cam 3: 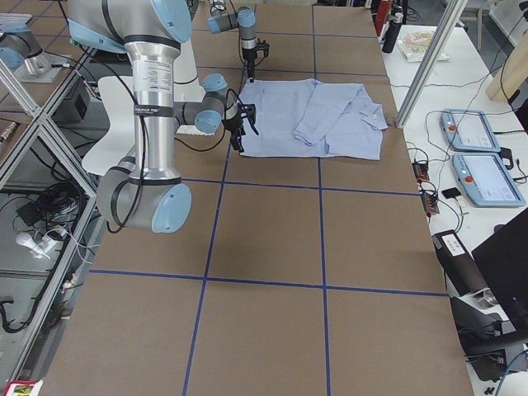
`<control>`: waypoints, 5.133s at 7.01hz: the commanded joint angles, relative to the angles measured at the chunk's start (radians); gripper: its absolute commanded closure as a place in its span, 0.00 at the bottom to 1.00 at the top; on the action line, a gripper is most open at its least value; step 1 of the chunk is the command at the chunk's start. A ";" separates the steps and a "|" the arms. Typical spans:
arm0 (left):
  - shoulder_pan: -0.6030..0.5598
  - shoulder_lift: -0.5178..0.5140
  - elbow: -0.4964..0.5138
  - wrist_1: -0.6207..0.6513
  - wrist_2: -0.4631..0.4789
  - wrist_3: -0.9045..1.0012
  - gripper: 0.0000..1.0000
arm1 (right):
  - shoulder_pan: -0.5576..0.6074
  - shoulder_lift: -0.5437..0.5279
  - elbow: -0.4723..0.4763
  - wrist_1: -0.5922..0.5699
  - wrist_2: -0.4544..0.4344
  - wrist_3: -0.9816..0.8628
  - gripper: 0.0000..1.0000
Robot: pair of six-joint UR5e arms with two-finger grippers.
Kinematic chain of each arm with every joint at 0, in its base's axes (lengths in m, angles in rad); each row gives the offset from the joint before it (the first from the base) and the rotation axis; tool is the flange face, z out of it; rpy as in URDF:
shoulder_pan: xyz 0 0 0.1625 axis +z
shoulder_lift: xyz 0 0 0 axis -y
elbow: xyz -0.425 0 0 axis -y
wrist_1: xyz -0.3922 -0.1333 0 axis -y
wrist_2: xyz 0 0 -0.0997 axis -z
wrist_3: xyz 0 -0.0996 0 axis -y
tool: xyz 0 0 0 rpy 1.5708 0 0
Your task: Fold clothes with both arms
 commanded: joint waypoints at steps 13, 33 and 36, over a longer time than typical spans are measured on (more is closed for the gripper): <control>0.000 0.001 -0.004 0.001 -0.048 -0.007 1.00 | 0.001 -0.151 -0.008 0.243 0.003 -0.002 0.01; 0.000 0.002 -0.035 0.008 -0.028 -0.021 1.00 | -0.173 -0.002 -0.186 0.181 -0.288 0.232 0.79; 0.000 0.002 -0.036 0.008 -0.028 -0.021 1.00 | -0.173 0.029 -0.186 0.160 -0.294 0.232 1.00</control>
